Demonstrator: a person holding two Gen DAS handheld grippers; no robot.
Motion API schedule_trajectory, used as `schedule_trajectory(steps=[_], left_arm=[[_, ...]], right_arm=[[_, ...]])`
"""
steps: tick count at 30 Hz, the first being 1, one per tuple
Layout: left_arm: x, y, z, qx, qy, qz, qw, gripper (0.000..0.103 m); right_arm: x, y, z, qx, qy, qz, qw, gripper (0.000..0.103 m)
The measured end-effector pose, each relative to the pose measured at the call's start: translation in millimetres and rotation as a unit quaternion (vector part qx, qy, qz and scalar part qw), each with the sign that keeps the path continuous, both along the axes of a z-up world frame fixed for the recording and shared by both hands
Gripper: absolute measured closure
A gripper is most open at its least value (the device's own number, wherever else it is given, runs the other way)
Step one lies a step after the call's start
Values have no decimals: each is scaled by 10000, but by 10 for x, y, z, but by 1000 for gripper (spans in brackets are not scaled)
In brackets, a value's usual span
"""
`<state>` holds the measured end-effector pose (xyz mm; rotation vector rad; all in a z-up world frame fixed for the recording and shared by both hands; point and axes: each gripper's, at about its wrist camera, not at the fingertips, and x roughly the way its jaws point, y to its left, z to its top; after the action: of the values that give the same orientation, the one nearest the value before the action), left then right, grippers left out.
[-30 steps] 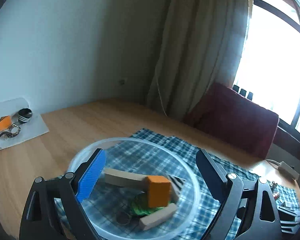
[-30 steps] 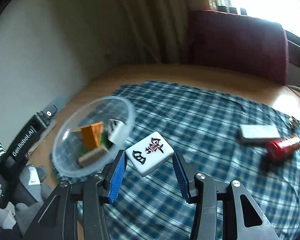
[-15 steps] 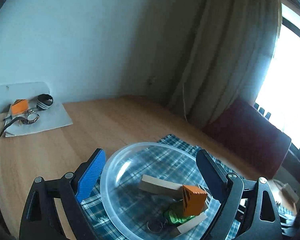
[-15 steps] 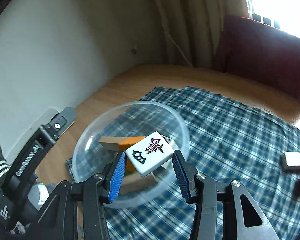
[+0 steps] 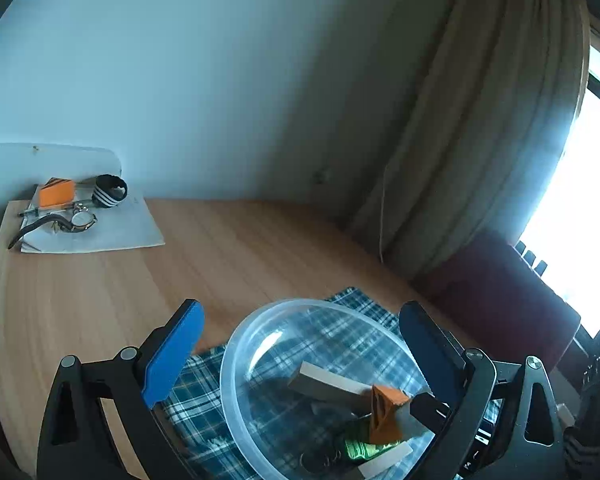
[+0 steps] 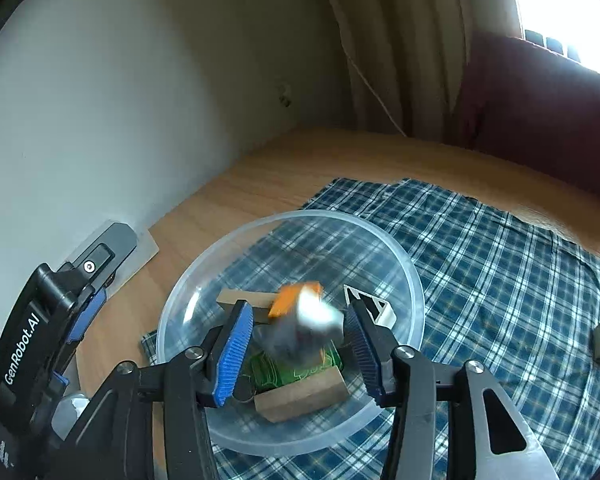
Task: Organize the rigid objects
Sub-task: 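Lower the mahjong tile into the clear bowl with the right tool and release, then grasp the white charger plug with the right tool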
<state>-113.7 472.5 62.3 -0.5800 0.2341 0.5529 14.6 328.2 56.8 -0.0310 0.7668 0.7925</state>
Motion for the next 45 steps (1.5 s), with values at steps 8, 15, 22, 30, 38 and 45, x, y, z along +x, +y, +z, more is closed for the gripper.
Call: schedule_trajectory(steps=[8, 15, 22, 30, 38, 45], left_arm=[[56, -15, -26, -31, 117, -99, 9999, 1], [136, -76, -37, 42, 314, -278, 9991, 1], [178, -112, -39, 90, 403, -338, 9986, 1], [215, -144, -50, 189, 524, -347, 9978, 1], [244, -179, -49, 331, 580, -309, 9973, 1], [322, -267, -57, 594, 787, -361, 9945, 1]], right_arm=[[13, -161, -44, -75, -71, -275, 9996, 47], [21, -339, -100, -54, 49, -464, 9989, 47], [-24, -558, -126, -76, 85, -679, 9976, 47], [-31, -847, -150, -64, 166, -932, 9955, 46], [-3, -1250, -206, -49, 289, -1254, 9917, 46], [-17, -1568, -286, -92, 353, -1511, 9878, 45]])
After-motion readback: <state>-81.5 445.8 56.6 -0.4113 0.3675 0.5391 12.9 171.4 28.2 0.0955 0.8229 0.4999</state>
